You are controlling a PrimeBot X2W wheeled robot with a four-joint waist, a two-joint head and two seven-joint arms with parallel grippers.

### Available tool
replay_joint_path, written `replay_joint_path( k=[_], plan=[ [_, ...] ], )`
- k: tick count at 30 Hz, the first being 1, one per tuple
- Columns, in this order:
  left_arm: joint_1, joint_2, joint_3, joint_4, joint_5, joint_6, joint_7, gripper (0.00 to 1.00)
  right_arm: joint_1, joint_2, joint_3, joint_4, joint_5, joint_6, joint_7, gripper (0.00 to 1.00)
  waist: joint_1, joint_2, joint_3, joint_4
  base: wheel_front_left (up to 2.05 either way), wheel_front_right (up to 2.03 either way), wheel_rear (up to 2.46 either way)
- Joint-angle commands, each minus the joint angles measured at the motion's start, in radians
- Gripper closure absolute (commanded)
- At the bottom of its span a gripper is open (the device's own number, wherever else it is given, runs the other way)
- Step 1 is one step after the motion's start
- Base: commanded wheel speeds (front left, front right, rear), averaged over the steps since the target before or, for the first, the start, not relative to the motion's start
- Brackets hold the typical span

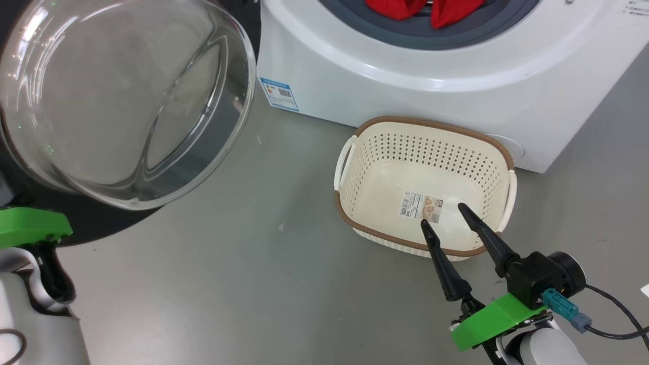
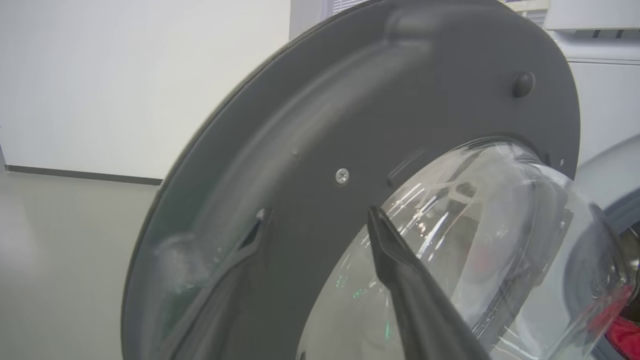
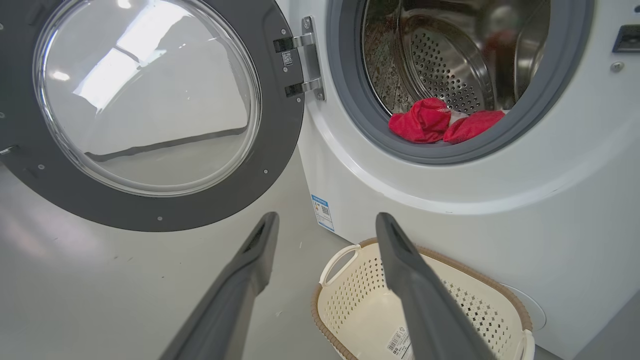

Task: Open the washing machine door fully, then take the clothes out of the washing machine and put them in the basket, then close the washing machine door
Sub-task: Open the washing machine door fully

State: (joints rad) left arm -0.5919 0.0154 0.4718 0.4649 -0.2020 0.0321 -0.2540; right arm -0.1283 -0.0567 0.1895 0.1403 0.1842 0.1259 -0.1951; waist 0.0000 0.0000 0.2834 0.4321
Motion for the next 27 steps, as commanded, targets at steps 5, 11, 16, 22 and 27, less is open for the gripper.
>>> replay_joint_path(
  k=[5,11,16,22,27],
  plan=[
    [0.048,0.036,-0.031,-0.126,-0.06,-0.036,-0.008,0.0,-0.027,0.006,0.012,-0.008,0.023,0.005,-0.029,0.0,0.0,0.0,-0.028,-0.036,0.0,0.0,0.0],
    [0.112,0.035,-0.14,-0.315,-0.136,-0.017,-0.008,0.0,-0.031,0.006,-0.014,0.011,0.044,0.005,-0.05,0.0,0.0,0.0,-0.058,-0.089,0.0,0.0,0.0],
    [0.164,0.035,-0.245,-0.499,-0.143,-0.021,-0.008,0.0,-0.032,0.006,-0.05,0.025,0.052,0.005,-0.061,0.0,0.0,0.0,-0.084,-0.139,0.0,0.0,0.0],
    [0.236,0.035,-0.374,-0.599,-0.155,-0.049,-0.002,0.0,-0.032,0.006,-0.122,0.02,0.057,0.005,-0.066,0.0,0.0,0.0,-0.123,-0.216,0.0,0.0,0.0],
    [0.27,0.035,-0.424,-0.588,-0.163,-0.066,0.025,0.0,-0.026,0.006,-0.166,-0.006,0.061,0.005,-0.066,0.0,0.0,0.0,-0.141,-0.278,0.0,0.0,0.0]
  ],
)
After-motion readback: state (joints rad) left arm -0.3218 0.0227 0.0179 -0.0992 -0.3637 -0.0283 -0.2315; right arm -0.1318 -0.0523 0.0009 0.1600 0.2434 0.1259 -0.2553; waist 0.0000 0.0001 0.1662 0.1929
